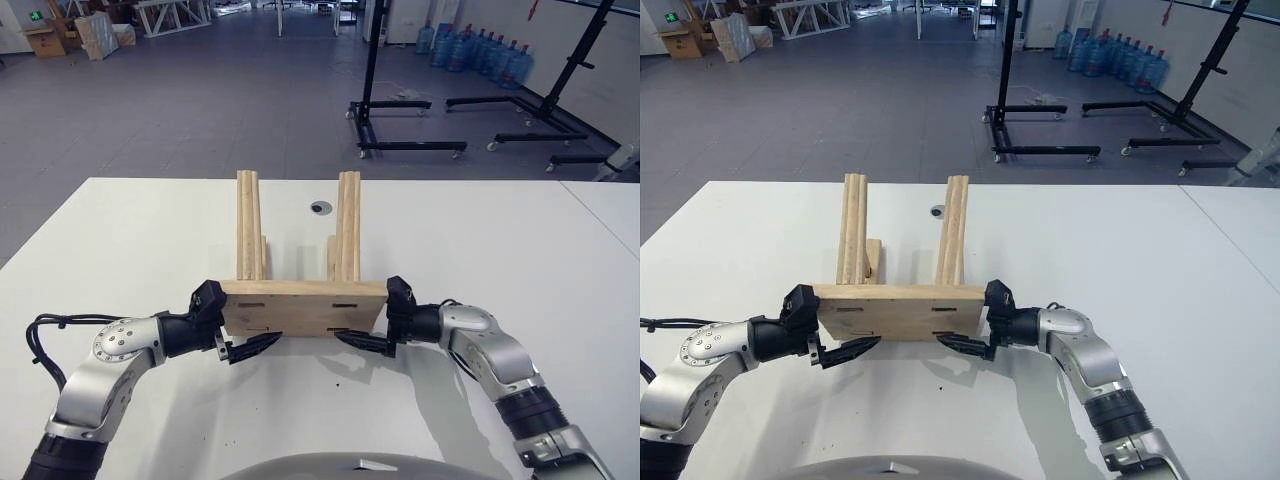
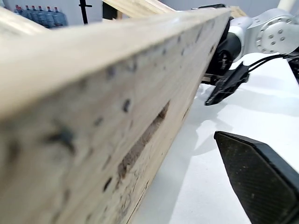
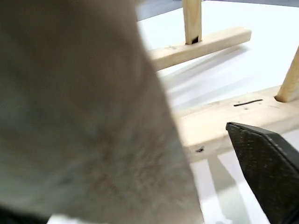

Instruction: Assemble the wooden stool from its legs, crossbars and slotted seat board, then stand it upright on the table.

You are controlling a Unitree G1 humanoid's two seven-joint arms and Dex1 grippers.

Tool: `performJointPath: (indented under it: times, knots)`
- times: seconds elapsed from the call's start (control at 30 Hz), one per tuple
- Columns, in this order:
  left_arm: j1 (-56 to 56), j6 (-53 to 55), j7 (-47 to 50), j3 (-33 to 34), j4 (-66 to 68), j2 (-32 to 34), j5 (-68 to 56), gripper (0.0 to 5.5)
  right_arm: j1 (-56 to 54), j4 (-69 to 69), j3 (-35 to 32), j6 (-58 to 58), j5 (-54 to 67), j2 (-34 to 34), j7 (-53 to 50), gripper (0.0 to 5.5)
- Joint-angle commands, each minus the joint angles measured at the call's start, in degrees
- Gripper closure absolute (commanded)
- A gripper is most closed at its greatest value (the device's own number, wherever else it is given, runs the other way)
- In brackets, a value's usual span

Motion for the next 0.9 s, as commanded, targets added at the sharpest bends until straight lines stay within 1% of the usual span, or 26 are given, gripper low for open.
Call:
performJointPath:
  times: [0.03,0.17,0.3,0.4,0.57,0.7,0.8,0.9]
  knots:
    - [0.9,1.9,-0.5,-0.3,-0.5,1.9,-0.5,0.61,-1.1,-0.6,0.3,0.0,0.2,0.3,0.9,0.97]
    - [1.7,2.2,-0.1,-1.4,-0.1,3.0,0.2,0.63,-0.8,-3.3,-1.9,3.0,4.0,-1.1,3.4,1.73]
    - [0.9,1.8,-0.2,-1.9,0.6,3.8,0.7,0.63,0.8,-2.7,-2.1,2.4,3.4,-3.1,4.9,2.41]
    - [0.7,0.7,-0.1,-2.6,1.7,3.4,1.2,0.63,1.9,-0.9,-1.8,1.3,2.3,-3.5,5.0,2.47]
    - [0.3,-0.5,-0.2,-1.3,4.7,1.9,-0.8,0.63,1.5,2.9,-2.1,0.4,1.2,-2.5,4.3,2.47]
    - [-0.4,2.5,-0.7,3.0,4.0,3.2,-6.0,0.63,-0.4,5.0,-3.2,0.3,1.2,-1.4,2.8,2.47]
    - [0.0,5.0,-0.8,3.6,1.6,3.6,-8.3,0.63,-1.0,6.3,-3.5,-0.1,0.7,-1.0,2.2,2.47]
    - [1.9,7.0,0.0,4.2,-1.2,2.3,-10.8,0.63,-1.1,6.5,-3.3,-0.3,0.5,-1.0,2.5,2.47]
